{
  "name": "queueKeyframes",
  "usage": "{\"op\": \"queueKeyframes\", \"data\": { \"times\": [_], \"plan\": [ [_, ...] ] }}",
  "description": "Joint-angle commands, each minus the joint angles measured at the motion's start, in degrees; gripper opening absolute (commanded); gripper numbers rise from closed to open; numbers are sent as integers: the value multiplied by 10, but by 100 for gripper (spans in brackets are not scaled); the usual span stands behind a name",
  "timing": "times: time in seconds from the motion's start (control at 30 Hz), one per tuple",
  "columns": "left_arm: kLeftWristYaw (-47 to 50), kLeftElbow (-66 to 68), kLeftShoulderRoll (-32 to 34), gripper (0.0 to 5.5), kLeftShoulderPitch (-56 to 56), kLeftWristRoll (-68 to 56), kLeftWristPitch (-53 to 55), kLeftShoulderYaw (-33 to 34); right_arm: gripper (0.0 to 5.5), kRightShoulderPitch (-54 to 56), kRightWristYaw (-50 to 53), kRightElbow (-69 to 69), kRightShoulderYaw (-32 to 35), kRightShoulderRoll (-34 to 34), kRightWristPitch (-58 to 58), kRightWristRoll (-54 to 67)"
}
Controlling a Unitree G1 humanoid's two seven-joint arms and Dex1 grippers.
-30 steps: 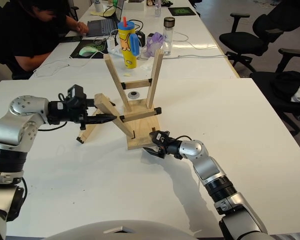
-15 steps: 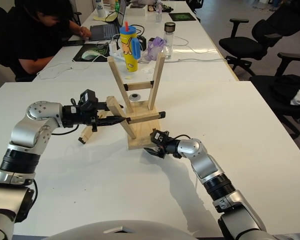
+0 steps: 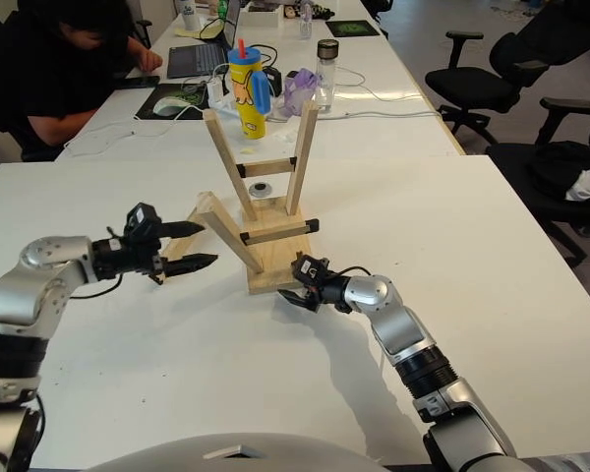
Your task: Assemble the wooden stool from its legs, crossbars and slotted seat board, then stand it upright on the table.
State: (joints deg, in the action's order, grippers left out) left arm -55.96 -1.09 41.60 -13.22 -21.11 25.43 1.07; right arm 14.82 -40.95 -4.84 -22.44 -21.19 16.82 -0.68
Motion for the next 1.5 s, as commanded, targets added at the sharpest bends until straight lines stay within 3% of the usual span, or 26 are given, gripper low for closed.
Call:
{"op": "queueKeyframes", "data": {
  "times": [0.03,0.23,0.5,0.83,1.1,1.5],
  "plan": [
    [119,19,-6,465,31,82,-27,20,348,-57,11,-27,-29,36,73,3],
    [226,45,-48,539,37,152,-8,-6,348,-50,43,-23,-36,96,102,15],
    [226,118,-67,539,9,154,12,-12,348,-44,70,-16,-11,111,104,13],
    [206,155,-91,539,-8,119,44,5,348,-82,73,89,58,110,103,81],
    [193,163,-95,423,-22,91,90,18,348,-137,80,192,118,86,162,143],
    [193,163,-95,224,-35,97,76,13,348,-124,116,173,203,72,172,178]
  ]
}}
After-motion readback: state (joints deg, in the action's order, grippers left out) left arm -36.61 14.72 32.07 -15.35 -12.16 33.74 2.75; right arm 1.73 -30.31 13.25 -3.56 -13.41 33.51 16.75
